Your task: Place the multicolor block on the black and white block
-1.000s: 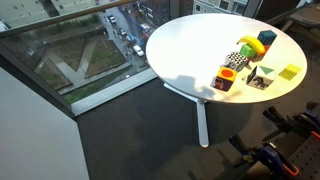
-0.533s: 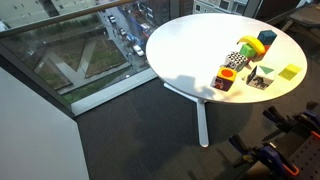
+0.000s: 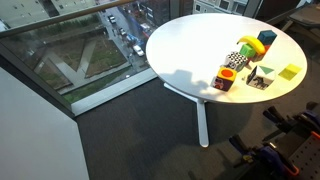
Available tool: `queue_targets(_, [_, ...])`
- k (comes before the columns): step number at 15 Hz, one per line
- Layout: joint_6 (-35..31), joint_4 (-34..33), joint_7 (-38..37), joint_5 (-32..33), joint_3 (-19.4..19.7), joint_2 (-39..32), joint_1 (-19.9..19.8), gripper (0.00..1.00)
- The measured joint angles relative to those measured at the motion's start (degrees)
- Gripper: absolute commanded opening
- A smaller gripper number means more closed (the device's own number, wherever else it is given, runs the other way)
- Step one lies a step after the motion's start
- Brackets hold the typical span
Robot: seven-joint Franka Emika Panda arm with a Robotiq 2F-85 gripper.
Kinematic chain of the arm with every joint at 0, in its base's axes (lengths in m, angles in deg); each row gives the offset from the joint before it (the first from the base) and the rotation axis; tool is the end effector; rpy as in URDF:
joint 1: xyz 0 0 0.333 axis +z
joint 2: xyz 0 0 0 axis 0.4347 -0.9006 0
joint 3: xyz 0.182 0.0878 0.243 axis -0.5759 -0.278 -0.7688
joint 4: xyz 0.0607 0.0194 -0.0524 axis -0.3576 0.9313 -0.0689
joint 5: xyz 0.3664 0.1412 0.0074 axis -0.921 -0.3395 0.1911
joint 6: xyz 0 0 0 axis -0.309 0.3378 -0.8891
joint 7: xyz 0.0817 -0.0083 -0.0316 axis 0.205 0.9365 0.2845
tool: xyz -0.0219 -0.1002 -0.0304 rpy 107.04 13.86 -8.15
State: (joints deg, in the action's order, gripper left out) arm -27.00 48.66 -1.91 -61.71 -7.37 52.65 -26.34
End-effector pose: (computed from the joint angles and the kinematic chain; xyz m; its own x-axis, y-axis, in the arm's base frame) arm 0.4752 0.0073 0.5760 0.9803 -0.1541 -0.1238 -0.1539 -0.9880 0.0110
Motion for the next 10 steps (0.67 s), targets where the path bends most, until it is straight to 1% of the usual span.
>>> queue_targets(10, [-5.4,-7.0,-0.8,0.1,0.5,-8.6,-0.2,1.00])
